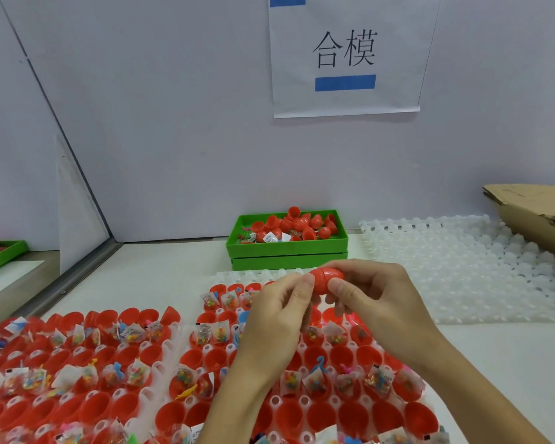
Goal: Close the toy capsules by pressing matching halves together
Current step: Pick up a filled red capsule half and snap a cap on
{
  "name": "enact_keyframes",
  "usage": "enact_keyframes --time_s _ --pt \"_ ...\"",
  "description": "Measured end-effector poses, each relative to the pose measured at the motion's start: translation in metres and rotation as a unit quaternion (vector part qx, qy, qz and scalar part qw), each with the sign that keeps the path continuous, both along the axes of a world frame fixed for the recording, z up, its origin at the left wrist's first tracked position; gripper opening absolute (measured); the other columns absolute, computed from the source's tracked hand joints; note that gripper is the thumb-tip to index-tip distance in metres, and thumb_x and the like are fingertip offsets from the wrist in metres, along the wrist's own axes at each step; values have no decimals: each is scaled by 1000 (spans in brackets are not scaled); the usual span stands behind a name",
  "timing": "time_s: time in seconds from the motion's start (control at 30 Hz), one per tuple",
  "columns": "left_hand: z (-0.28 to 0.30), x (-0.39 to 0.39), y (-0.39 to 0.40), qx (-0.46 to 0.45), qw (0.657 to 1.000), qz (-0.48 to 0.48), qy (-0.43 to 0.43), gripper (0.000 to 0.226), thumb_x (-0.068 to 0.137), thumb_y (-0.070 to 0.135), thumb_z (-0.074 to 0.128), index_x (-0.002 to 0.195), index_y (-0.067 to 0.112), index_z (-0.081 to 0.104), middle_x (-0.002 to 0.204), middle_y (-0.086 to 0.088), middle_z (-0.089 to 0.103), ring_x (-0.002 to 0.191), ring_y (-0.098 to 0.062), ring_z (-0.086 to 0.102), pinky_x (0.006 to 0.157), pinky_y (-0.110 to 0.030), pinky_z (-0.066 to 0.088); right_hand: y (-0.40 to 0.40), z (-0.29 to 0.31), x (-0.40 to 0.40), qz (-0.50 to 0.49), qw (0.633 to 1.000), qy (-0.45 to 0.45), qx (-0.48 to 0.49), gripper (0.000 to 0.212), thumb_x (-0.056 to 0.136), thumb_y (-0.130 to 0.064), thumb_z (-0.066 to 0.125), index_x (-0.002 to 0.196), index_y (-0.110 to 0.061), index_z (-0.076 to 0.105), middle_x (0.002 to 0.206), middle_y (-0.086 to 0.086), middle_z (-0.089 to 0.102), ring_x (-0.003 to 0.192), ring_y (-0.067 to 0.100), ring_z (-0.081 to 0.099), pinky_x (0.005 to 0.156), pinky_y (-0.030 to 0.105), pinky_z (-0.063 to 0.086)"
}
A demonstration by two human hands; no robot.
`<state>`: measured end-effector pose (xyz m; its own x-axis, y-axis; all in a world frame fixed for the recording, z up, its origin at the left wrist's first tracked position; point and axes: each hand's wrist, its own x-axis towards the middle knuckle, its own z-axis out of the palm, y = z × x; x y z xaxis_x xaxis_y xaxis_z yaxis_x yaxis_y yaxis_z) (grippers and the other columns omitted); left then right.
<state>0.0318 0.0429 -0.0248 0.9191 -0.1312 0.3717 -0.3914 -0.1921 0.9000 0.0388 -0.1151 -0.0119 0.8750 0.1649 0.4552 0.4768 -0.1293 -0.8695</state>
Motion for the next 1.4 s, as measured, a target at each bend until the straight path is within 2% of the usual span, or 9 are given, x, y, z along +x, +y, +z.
enact_keyframes --time_s 0.1,0.23,0.43,0.7,0.87,1.0,1.1,1.2,1.4 --pt "1 0 -3 -14 999 19 -37 19 93 40 52 103 27 62 78 0 68 68 -11 64 62 -25 51 0 -2 -2 -10 1000 2 10 22 90 -11 66 94 -31 74 76 -5 74 63 6 68 61 15 51" --pt "0 -3 -4 -19 998 -6 -52 11 95 27 61 105 23 65 82 -1 72 75 -12 70 68 -21 55 -2 -6 -6 -30 999 0 22 25 89 -7 67 92 -30 75 76 -7 75 63 4 69 60 12 51" --pt "0 -3 -5 6 999 -11 -46 28 92 5 66 110 25 70 82 4 73 71 -9 69 65 -18 54 -7 -7 -8 -13 999 12 28 25 87 -7 68 94 -30 74 78 -7 77 66 5 71 61 13 52" --pt "1 -3 -8 5 999 20 -34 28 88 8 70 111 23 72 75 7 74 59 -10 68 61 -18 54 -9 -9 -10 4 999 18 42 20 79 -27 64 96 -26 75 77 -5 77 67 5 70 63 12 51" --pt "1 -2 -9 -27 999 23 -33 20 85 8 73 104 12 72 72 -1 73 59 -15 69 58 -22 55 -9 -8 -11 0 999 15 53 18 80 -26 65 95 -27 75 73 -2 76 65 6 69 63 14 52" --pt "1 -3 -11 -35 999 15 -27 12 85 0 72 92 10 71 70 -3 73 57 -18 69 56 -24 56 -10 -8 -12 -14 999 -4 33 24 89 -7 65 91 -28 75 68 -1 74 60 6 67 59 14 52" --pt "1 -5 -12 -39 999 12 -26 11 83 -2 72 87 8 71 67 -5 72 53 -19 68 53 -23 55 -12 -9 -12 -25 1000 -11 12 27 90 -4 64 88 -28 75 65 -3 73 58 6 67 60 15 52" --pt "2 -6 -13 -33 999 10 -25 11 83 -3 73 84 8 72 62 -4 70 49 -15 66 51 -21 53 -14 -9 -10 -28 1000 -10 -5 26 89 -4 66 87 -27 77 66 2 72 59 12 68 62 20 55" --pt "-1 -8 -16 -6 1000 4 -4 15 82 -5 73 78 9 70 56 -2 66 44 -4 60 47 -15 49 -16 -11 -7 -26 997 -10 -65 23 89 -4 66 80 -22 78 59 -4 68 55 9 64 57 18 50"
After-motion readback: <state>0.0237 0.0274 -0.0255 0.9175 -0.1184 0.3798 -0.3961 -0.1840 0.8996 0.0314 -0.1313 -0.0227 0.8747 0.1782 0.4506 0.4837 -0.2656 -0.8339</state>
